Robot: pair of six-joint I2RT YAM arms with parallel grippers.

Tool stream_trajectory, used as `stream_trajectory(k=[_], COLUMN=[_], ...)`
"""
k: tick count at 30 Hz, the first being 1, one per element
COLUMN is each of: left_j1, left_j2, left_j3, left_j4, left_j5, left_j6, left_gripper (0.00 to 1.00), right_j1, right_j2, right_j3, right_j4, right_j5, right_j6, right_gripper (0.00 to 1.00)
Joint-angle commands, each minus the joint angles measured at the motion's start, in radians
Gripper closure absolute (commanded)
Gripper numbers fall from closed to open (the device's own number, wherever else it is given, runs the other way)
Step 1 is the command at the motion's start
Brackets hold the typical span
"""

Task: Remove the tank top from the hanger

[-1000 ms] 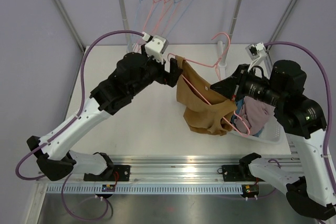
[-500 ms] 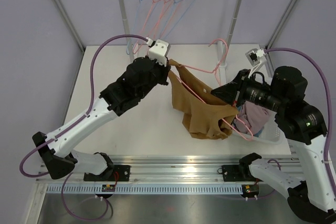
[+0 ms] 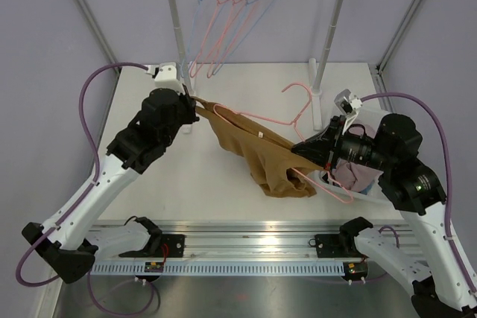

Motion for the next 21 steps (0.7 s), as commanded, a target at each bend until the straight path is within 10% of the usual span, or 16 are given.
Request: stream_trajectory(k=[1,9,18,21], left_j1=[0.082,0.079,-0.053,-0.058], left_j2=[-0.055,-0.198,-0.275,-0.275], left_j3=[-0.043,-0.295,-0.452,-0.456], left_j4=[0.004,0.293,0.291,0.180], left_j5=[0.119,0.805,0.795,0.547], left_j6=[-0.085,-0.096,-0.074,-0.102], left_gripper=[1.00,1.00,1.00,1.00], right_j1=[0.004,0.004,0.004,0.006], right_j2=[-0.064,-0.045,0.238,0.119], right_j3=[-0.062,-0.370,-0.347,-0.295], right_j4=[0.166,1.061,1.768,1.396], right_j5=[-0.097,-0.005,0.166,0.348], right_j6=[-0.037,0.317,0.492,0.289], right_gripper=[1.00,1.00,1.00,1.00])
